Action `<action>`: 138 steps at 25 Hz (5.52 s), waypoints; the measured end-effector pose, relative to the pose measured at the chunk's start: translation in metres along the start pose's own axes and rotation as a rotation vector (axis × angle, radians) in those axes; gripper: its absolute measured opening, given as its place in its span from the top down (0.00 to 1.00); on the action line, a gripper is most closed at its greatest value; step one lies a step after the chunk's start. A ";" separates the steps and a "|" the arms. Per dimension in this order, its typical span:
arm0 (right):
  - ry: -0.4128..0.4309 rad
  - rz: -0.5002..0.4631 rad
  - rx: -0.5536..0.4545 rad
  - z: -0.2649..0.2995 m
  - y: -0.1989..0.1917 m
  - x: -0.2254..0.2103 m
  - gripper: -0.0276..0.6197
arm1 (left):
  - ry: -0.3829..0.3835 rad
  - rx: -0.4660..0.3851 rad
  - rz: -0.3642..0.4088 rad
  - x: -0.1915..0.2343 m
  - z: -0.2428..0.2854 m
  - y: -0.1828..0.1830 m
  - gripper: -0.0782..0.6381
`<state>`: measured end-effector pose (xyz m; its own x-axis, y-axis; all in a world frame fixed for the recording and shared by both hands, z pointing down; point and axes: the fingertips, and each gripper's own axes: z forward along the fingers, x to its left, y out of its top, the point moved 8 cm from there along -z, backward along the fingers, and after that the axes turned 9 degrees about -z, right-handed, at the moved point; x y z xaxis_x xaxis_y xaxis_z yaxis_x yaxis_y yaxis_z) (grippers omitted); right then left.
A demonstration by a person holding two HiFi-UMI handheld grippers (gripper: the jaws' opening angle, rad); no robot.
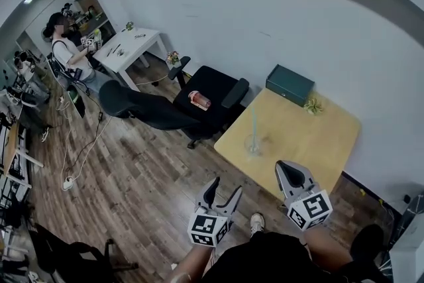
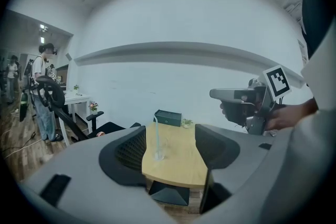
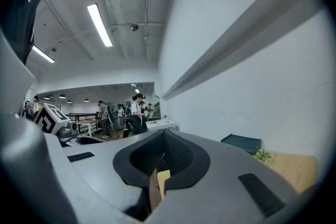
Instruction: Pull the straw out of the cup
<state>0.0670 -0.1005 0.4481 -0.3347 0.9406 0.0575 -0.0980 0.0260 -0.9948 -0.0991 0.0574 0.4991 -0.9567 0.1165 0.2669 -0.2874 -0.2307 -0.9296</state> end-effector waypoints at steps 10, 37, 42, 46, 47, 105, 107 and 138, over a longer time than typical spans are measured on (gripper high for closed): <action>0.024 0.013 -0.015 0.031 -0.003 -0.045 0.93 | -0.006 0.032 0.002 0.005 0.054 0.014 0.46; -0.179 0.029 0.077 0.136 -0.006 -0.101 0.93 | -0.308 0.207 0.095 0.085 0.221 0.049 0.46; -0.258 0.043 0.101 0.142 -0.012 -0.106 0.93 | -0.408 0.272 0.118 0.089 0.254 0.039 0.46; -0.306 0.048 0.133 0.138 -0.019 -0.108 0.93 | -0.459 0.321 0.115 0.089 0.271 0.027 0.46; -0.323 0.055 0.141 0.136 -0.021 -0.108 0.93 | -0.465 0.333 0.108 0.091 0.275 0.025 0.46; -0.375 -0.075 0.171 0.115 -0.008 -0.092 0.93 | -0.498 0.271 0.103 0.072 0.277 0.053 0.82; -0.366 -0.081 0.162 0.112 -0.006 -0.090 0.93 | -0.487 0.239 0.099 0.071 0.272 0.063 0.82; -0.276 -0.123 0.025 0.092 0.022 -0.063 0.93 | -0.403 -0.162 0.246 0.030 0.184 0.158 0.82</action>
<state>0.0002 -0.1905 0.4300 -0.5603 0.8033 0.2018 -0.1759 0.1227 -0.9767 -0.1820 -0.1533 0.4074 -0.9463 -0.3125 0.0823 -0.0709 -0.0477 -0.9963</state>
